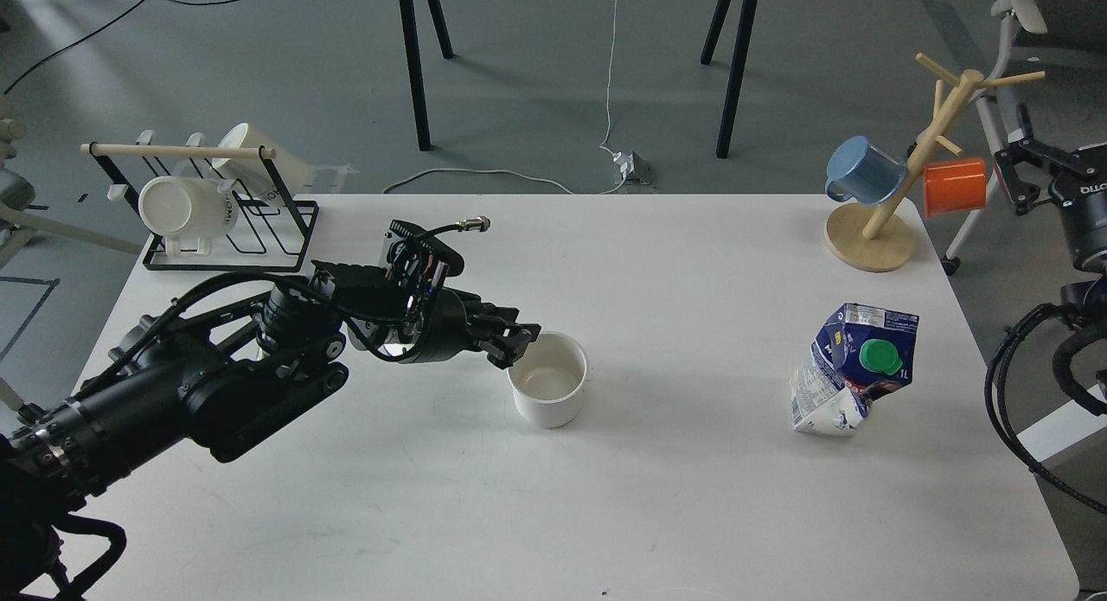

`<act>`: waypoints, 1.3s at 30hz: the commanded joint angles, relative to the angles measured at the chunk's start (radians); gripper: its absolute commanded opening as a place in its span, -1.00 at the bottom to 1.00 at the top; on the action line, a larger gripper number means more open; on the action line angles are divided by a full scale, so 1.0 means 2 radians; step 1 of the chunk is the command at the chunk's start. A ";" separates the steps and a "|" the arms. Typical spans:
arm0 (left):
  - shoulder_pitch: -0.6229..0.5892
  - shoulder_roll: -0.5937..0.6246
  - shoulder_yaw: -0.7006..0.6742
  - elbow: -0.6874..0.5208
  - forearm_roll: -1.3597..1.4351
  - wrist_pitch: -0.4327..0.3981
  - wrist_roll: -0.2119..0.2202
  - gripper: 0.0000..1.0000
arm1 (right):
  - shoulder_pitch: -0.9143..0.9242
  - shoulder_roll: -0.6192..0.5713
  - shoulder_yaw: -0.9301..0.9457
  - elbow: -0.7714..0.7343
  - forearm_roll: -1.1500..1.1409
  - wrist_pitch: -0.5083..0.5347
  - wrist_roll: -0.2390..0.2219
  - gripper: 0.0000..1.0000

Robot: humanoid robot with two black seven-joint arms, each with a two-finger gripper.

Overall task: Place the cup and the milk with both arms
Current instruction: 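Set the mug down, release it, and withdraw the left arm, then move the right gripper to the milk carton and grasp it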

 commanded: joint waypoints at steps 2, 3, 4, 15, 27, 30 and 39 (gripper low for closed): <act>0.008 -0.006 -0.103 -0.008 -0.186 0.010 -0.001 0.74 | -0.038 -0.002 0.016 0.003 0.002 0.000 -0.001 0.98; 0.009 -0.006 -0.122 -0.006 -0.225 0.024 -0.001 0.92 | -0.051 -0.001 0.020 0.006 0.005 0.000 -0.001 0.98; 0.009 -0.006 -0.138 -0.003 -0.265 0.042 -0.001 0.99 | -0.068 -0.002 0.024 0.014 0.012 0.000 -0.001 0.98; 0.001 -0.023 -0.231 0.087 -0.657 0.110 0.000 0.99 | -0.243 0.004 0.059 0.090 0.030 0.000 0.005 0.98; 0.008 -0.017 -0.234 0.208 -0.955 0.059 -0.003 0.99 | -0.358 0.068 -0.021 0.153 0.024 0.000 0.001 0.98; 0.017 -0.017 -0.234 0.207 -0.955 0.064 -0.005 0.99 | -0.356 0.078 -0.037 0.151 0.017 0.000 0.001 0.97; 0.030 -0.013 -0.235 0.207 -0.955 0.064 -0.005 0.99 | -0.340 0.157 -0.044 0.147 -0.037 0.000 0.003 0.96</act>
